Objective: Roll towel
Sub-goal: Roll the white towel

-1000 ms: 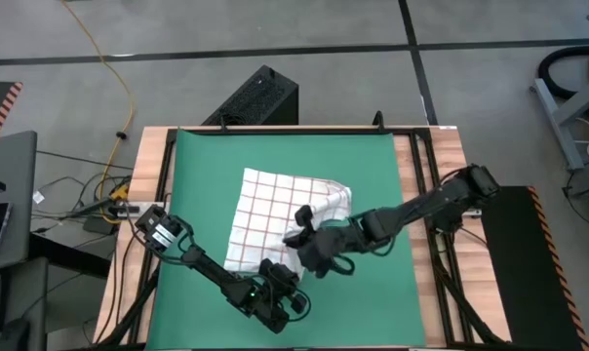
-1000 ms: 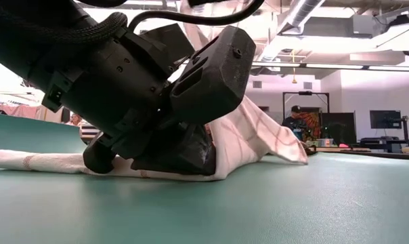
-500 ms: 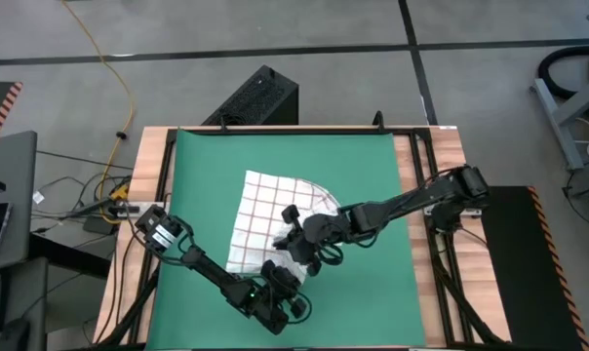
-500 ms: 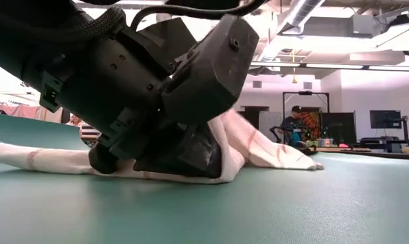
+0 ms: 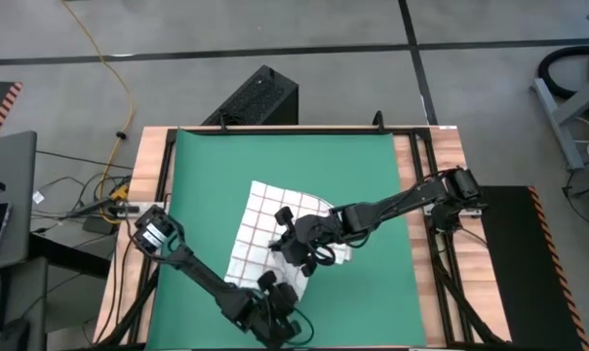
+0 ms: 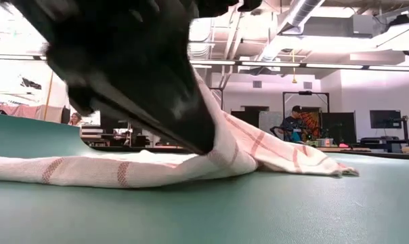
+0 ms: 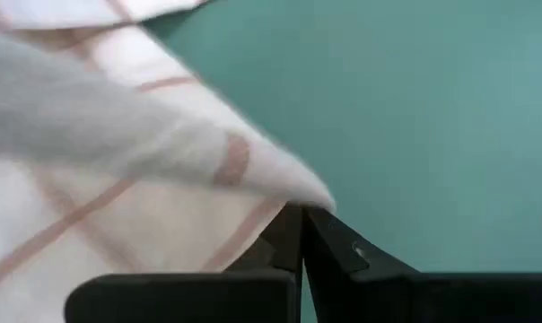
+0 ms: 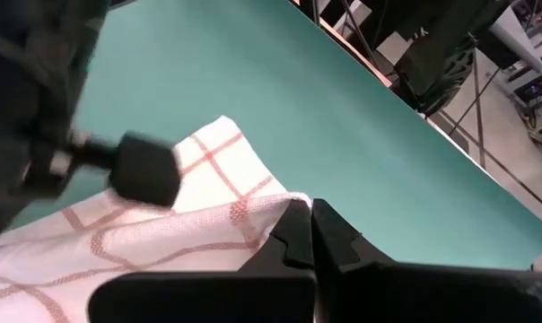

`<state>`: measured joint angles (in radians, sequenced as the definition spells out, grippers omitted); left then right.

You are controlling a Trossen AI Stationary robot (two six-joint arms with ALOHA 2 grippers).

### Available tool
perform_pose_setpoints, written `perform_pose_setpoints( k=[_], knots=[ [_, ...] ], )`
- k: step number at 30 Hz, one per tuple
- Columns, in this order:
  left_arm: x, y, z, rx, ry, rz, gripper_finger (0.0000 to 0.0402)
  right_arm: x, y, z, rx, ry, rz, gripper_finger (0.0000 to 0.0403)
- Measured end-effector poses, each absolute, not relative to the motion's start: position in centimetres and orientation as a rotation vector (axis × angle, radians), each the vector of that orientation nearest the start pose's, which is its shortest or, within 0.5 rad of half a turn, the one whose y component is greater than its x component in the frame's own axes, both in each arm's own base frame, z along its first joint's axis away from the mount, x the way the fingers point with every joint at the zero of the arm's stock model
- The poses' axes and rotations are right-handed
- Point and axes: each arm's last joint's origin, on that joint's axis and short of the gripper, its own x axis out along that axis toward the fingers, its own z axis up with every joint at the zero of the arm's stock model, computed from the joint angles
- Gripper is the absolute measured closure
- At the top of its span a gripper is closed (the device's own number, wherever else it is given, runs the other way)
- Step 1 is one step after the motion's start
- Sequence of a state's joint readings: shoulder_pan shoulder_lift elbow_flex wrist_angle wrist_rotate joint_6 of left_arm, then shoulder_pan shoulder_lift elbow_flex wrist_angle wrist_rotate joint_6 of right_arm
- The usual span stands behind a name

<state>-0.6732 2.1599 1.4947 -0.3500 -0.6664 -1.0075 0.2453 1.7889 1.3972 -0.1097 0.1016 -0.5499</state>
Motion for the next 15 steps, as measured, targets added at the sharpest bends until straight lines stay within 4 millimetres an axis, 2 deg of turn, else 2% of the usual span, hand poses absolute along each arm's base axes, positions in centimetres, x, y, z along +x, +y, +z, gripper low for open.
perform_pose_setpoints(
  k=[4, 7, 9, 11, 15],
  knots=[
    [34.6, -27.5, 16.4, -0.259, 0.760, 0.410, 0.0401, 39.9, 9.7, 27.5, -0.623, 0.459, 0.290, 0.0402],
    [32.1, -28.8, 17.3, -0.247, 0.715, 0.505, 0.0401, 39.9, 9.8, 27.5, -0.620, 0.456, 0.302, 0.0402],
    [29.6, -30.1, 16.8, -0.284, 0.621, 0.586, 0.0402, 39.9, 9.8, 27.6, -0.620, 0.450, 0.301, 0.0402],
    [27.3, -30.5, 15.7, -0.395, 0.540, 0.657, 0.0401, 39.9, 9.8, 27.6, -0.619, 0.448, 0.303, 0.0402],
    [24.3, -30.3, 13.3, -0.599, 0.465, 0.757, 0.0401, 40.3, 10.0, 27.4, -0.602, 0.409, 0.343, 0.0402]
  ],
)
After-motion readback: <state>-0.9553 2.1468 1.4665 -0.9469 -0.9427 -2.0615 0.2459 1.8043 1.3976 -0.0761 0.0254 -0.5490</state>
